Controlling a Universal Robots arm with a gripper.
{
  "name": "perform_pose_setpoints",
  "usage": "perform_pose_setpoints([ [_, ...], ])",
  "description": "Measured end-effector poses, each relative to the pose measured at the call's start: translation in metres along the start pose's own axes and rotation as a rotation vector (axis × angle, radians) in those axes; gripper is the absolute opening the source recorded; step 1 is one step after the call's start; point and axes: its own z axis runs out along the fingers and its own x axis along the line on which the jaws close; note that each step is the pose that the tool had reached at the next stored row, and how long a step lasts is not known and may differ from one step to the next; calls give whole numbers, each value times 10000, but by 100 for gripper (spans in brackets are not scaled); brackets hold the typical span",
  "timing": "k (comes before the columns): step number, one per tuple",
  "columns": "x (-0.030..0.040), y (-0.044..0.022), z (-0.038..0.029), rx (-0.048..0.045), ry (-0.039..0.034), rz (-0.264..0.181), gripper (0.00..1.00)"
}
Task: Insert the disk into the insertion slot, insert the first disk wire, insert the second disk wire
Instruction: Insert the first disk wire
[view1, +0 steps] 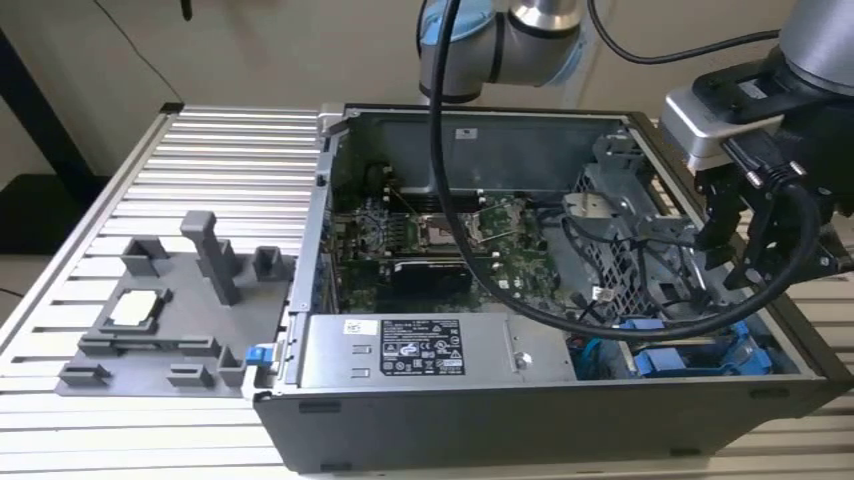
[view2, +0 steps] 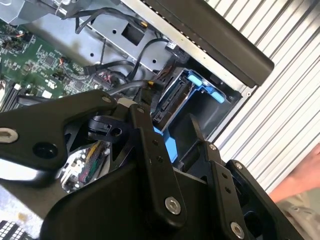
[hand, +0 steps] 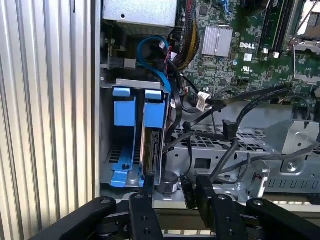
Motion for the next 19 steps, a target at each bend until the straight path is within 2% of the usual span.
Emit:
perform_pose_setpoints([
  [2,-5,3,11,97,-1,-53,47],
  [4,-8,7,15,146,2,-68,47],
  [6,-10,8,15,148,19,-74,47],
  [8,-11,8,14,143,79,-87,47],
  [11,-11,9,15,153,89,-90,47],
  [12,-12,9,15,154,89,-90,45],
  [14,-12,9,15,155,89,-90,32],
  [15,-12,9,15,155,89,-90,32],
  [17,-13,9,15,155,90,-90,20],
  [19,-13,9,15,155,89,-90,19],
])
